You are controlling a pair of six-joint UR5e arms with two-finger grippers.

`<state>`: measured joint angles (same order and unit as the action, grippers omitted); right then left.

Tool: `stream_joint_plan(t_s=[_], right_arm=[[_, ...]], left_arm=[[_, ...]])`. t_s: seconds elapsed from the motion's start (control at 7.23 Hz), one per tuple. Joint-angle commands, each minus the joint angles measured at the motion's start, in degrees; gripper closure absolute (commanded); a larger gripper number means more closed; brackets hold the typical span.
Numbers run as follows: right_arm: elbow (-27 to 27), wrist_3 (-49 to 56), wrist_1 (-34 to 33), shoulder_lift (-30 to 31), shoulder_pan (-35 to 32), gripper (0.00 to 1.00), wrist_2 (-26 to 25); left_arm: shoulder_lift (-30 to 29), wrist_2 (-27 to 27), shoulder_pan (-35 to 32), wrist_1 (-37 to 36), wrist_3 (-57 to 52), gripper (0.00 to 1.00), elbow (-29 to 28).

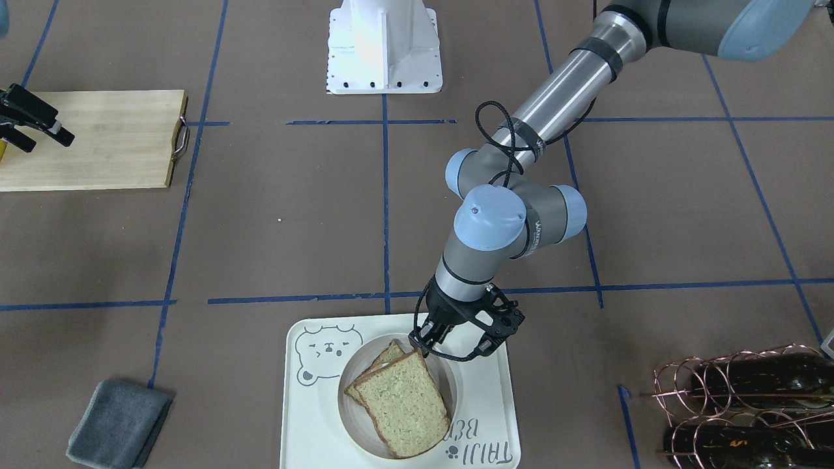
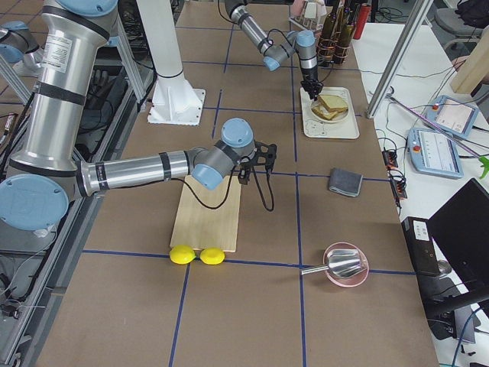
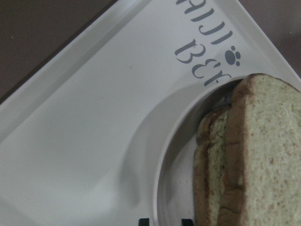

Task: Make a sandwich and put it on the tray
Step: 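Release the plate on the tray and withdraw the left arm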

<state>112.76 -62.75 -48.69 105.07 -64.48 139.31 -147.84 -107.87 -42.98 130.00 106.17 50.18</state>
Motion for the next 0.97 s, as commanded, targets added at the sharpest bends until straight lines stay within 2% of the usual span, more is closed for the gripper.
stream_joint_plan(t_s=[0.0, 0.28, 0.69, 0.83], right_arm=[[-0.09, 0.0, 0.0, 0.05, -0.03, 0.0, 0.0], [0.0, 0.09, -0.17, -0.12, -0.99, 0.0, 0.17], [-0.17, 4.03, -1.31, 0.22, -1.17, 0.0, 0.0], [-0.17, 10.31, -5.93, 0.23, -2.65, 0.0, -0.44]], left_arm=[[5.94, 0.03, -0.44, -3.06, -1.83, 0.57, 9.42], [14.65, -0.58, -0.53, -7.1, -5.59, 0.59, 22.62], [34.05, -3.92, -1.92, -8.18, -21.91, 0.58, 45.64], [40.81, -4.01, -3.33, -8.61, -28.49, 0.58, 50.84]])
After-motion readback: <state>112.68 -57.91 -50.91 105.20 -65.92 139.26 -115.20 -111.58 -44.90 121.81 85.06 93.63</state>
